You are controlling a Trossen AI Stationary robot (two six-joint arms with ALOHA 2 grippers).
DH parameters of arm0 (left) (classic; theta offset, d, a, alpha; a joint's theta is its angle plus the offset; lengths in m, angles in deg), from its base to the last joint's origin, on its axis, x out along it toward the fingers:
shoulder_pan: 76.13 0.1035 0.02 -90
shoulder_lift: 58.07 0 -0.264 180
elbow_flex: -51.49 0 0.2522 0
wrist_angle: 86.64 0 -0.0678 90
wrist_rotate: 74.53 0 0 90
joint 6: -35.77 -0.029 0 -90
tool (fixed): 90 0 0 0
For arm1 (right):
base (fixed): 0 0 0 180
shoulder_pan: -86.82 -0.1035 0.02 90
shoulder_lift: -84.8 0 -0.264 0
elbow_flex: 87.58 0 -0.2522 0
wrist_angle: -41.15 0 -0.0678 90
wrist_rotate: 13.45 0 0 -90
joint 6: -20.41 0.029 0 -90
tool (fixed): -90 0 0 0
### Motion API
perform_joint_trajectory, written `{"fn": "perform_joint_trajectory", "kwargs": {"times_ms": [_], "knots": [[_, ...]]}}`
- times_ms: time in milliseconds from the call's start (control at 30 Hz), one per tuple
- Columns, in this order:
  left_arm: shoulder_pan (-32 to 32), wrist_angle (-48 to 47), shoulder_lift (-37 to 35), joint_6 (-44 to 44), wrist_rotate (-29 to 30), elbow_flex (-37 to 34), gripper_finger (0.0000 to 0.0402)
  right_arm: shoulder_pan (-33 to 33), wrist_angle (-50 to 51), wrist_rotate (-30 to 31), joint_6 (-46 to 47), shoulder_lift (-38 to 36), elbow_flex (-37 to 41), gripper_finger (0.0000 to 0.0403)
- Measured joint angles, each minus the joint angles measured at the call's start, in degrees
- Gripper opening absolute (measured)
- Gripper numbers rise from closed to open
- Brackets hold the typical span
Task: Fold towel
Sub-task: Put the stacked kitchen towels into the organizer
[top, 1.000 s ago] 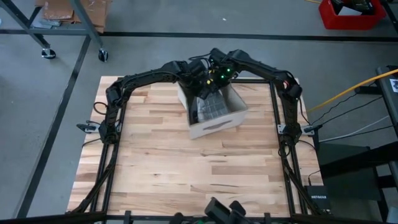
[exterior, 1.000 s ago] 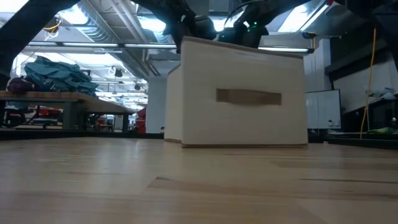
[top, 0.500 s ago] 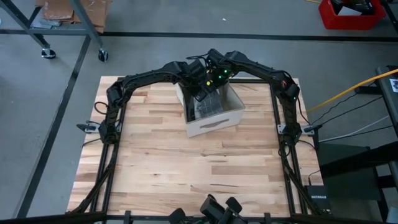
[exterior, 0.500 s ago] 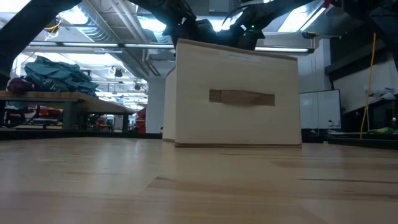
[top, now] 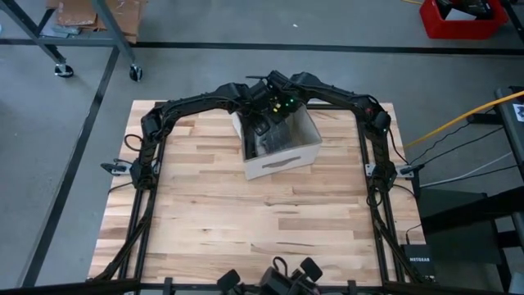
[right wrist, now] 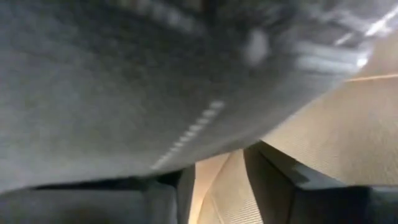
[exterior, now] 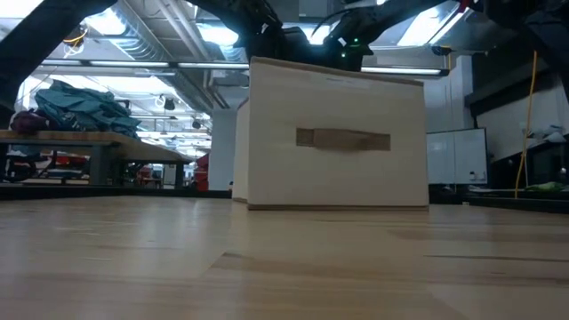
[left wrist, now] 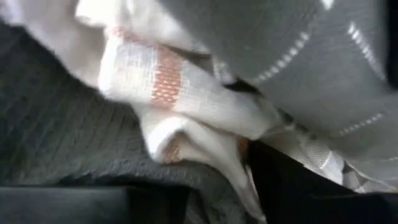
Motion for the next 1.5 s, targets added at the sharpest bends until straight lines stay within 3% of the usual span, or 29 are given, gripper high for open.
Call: {"fn": "perform_joint_trajectory", "kwargs": {"times_ms": [100, 233, 633, 933, 1100, 1500], "knots": [[0.4, -0.7, -0.2, 3.2, 0.5, 0.0, 0.0175, 0.0, 1.5, 2.7, -0.4, 0.0, 0.0, 0.0152], [1.5, -3.6, -1.2, 5.4, 1.2, 0.0, 0.0185, 0.0, 4.8, 7.9, -3.6, 0.0, 0.1, 0.0171], [2.1, -3.7, -7.8, 1.6, 5.1, 1.8, 0.0177, 0.1, 4.4, 8.5, -6.2, -3.7, 0.1, 0.0174], [2.1, -4.9, -11.6, 1.5, 5.1, 1.9, 0.0177, 0.0, 7.0, 0.1, -6.2, -7.0, 0.0, 0.0174], [2.3, -10.4, -14.4, 1.3, 5.1, 1.9, 0.0178, -0.3, 6.4, -6.4, -6.1, -6.9, 0.0, 0.0174], [0.8, -30.3, -15.6, -2.6, 4.9, 1.9, 0.0178, -2.5, -8.1, -6.8, -8.6, -5.8, 0.0, 0.0174]]}}
